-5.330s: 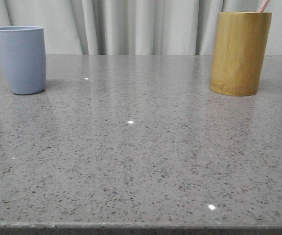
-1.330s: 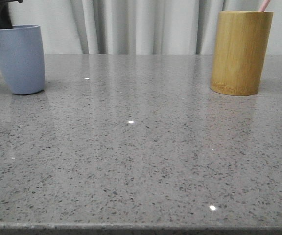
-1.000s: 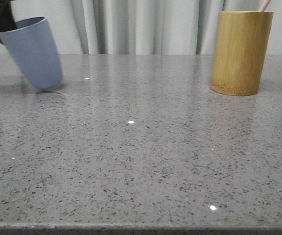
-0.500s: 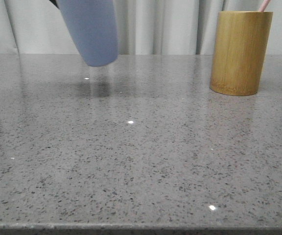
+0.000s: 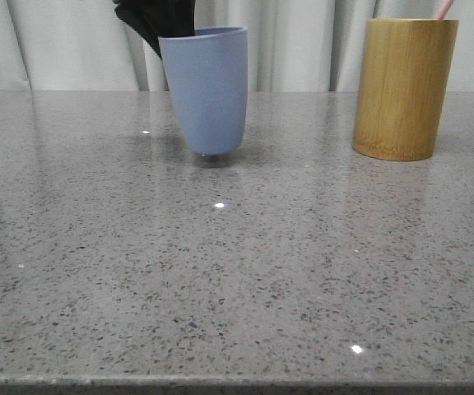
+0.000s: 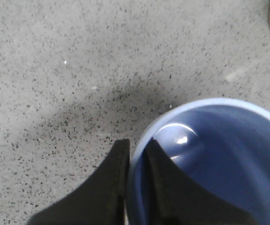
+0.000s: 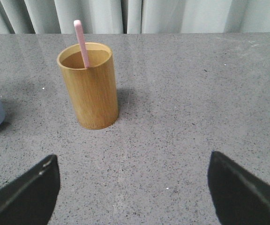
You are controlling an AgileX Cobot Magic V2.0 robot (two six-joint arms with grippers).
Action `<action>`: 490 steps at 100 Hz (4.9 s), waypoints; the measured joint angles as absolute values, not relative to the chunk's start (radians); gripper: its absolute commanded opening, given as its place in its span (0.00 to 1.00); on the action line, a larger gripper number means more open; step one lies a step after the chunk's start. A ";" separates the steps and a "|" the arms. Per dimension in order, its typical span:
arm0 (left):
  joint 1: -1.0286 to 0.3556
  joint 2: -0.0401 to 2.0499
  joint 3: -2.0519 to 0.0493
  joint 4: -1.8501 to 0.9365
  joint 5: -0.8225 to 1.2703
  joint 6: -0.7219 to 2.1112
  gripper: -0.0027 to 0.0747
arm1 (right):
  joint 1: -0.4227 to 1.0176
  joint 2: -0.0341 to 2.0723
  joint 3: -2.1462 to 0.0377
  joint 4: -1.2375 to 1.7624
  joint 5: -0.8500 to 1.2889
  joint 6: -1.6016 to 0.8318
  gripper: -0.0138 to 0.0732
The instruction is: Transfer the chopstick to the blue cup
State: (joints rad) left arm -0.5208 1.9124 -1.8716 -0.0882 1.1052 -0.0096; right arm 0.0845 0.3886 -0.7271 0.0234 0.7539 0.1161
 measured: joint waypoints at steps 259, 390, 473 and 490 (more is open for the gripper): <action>-0.182 0.961 -1.032 0.042 0.878 -0.088 0.76 | 0.084 0.389 -0.727 0.023 0.770 0.116 0.89; -0.167 0.448 -0.625 0.024 0.832 -0.114 0.75 | 0.239 0.817 -0.370 0.054 -0.448 0.057 0.89; -0.167 0.448 -0.625 0.024 0.829 -0.115 0.75 | 0.239 1.256 -0.567 0.049 -0.739 0.059 0.88; -0.167 0.448 -0.625 0.024 0.821 -0.115 0.75 | 0.239 1.274 -0.577 0.049 -0.745 0.059 0.73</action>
